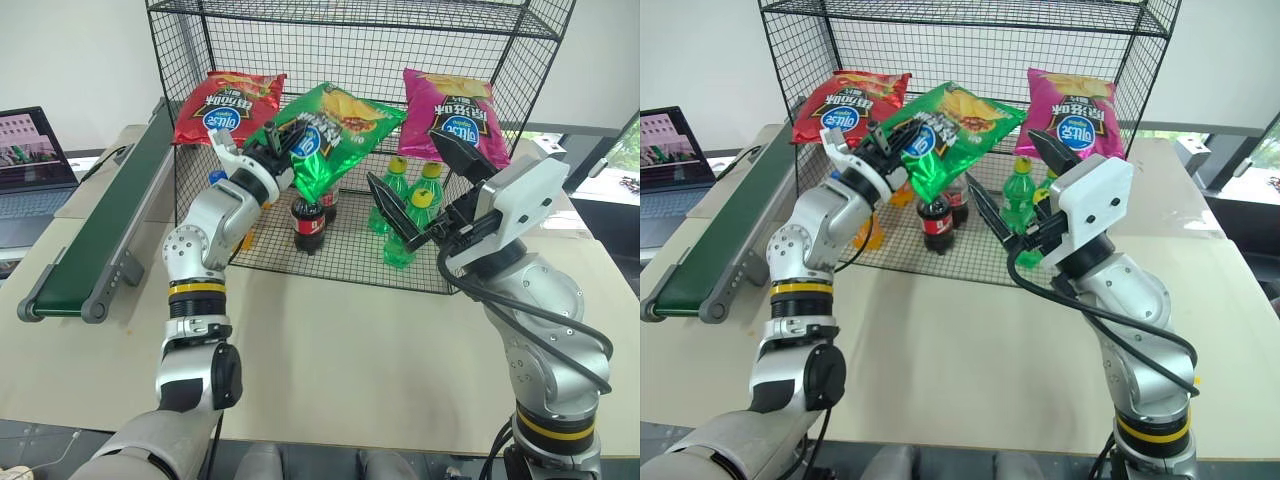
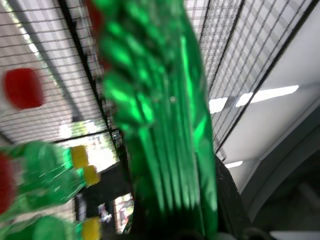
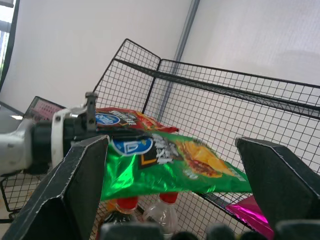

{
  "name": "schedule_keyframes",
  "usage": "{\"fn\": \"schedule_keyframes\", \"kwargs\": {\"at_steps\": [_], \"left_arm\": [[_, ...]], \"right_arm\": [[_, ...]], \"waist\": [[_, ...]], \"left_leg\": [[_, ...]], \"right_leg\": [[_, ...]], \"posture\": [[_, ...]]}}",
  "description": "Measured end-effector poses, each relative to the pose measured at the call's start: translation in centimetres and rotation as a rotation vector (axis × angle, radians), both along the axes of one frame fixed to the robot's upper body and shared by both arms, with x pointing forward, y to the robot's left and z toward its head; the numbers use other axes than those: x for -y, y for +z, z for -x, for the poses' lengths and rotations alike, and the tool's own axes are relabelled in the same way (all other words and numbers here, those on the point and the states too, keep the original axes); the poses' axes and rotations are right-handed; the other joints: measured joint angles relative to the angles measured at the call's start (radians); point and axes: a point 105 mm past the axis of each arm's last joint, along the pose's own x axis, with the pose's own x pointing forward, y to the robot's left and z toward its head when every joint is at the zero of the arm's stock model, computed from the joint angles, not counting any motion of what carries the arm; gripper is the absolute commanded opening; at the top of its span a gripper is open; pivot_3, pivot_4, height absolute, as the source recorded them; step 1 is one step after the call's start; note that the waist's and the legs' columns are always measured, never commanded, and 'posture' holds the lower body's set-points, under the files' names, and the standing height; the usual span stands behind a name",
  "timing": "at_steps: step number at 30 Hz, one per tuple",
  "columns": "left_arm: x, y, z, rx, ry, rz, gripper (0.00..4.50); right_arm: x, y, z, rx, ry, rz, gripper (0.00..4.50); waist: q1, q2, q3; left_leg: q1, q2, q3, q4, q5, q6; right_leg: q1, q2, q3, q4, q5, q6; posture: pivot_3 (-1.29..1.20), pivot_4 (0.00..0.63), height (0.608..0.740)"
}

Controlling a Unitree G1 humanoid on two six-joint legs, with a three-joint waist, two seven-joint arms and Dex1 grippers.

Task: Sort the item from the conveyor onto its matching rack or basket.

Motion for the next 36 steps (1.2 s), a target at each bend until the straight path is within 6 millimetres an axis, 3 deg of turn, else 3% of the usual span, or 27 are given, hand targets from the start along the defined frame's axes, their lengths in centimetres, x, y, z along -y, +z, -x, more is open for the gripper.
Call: {"fn": "schedule_keyframes", "kwargs": {"at_steps": [5,12,21,25,32,33,36], "left_arm": [[1.1,-0.1,-1.1,-0.113,0.059,0.074,0.04],[3.6,2.2,-1.2,-0.141,0.114,0.085,0.04],[1.6,1.4,-2.0,-0.238,0.292,0.052,0.04],[1.9,1.5,-1.9,-0.230,0.277,0.049,1.23],[5.3,3.2,0.0,-0.106,0.087,-0.011,4.14],[5.5,3.3,0.2,-0.100,0.075,-0.016,4.39],[6.1,3.5,0.8,-0.075,0.034,-0.033,4.39]], "right_arm": [[-0.4,0.0,-0.2,0.004,-0.008,0.009,4.50],[-0.1,0.2,-1.1,-0.001,-0.069,0.029,4.50],[0.1,-0.3,-1.7,-0.040,-0.121,0.026,4.50],[-0.1,-0.5,-1.7,-0.048,-0.118,0.028,4.50],[-0.1,-0.5,-1.7,-0.050,-0.120,0.029,4.50],[-0.1,-0.5,-1.7,-0.050,-0.120,0.028,4.50],[-0.1,-0.5,-1.7,-0.050,-0.120,0.027,4.50]], "waist": [[0.002,-0.001,0.000],[0.013,-0.001,0.001],[0.013,-0.001,0.001],[0.014,-0.001,0.001],[0.012,-0.001,0.001],[0.011,-0.001,0.001],[0.011,-0.001,0.001]], "left_leg": [[0.000,0.000,0.000,0.000,0.000,0.000],[0.000,-0.001,-0.001,0.001,0.000,0.000],[0.000,-0.001,-0.001,0.000,0.001,0.000],[-0.001,-0.001,-0.001,0.001,0.001,-0.001],[0.000,-0.001,-0.001,0.000,0.001,-0.001],[0.000,-0.001,-0.001,0.000,0.001,-0.001],[0.000,-0.001,-0.001,0.000,0.001,-0.001]], "right_leg": [[0.000,0.000,0.000,0.000,0.000,0.000],[0.001,0.000,0.000,-0.001,0.000,0.000],[0.000,0.000,0.000,-0.001,0.000,0.001],[0.000,0.000,0.000,-0.001,0.001,0.001],[0.000,0.000,0.000,-0.001,0.000,0.001],[0.000,0.000,0.000,-0.001,0.000,0.001],[0.000,0.000,0.000,-0.001,0.000,0.001]], "posture": [[0.00,0.150,0.740],[0.00,0.150,0.740],[0.00,0.150,0.740],[0.00,0.150,0.740],[0.00,0.150,0.740],[0.00,0.150,0.740],[0.00,0.150,0.740]]}}
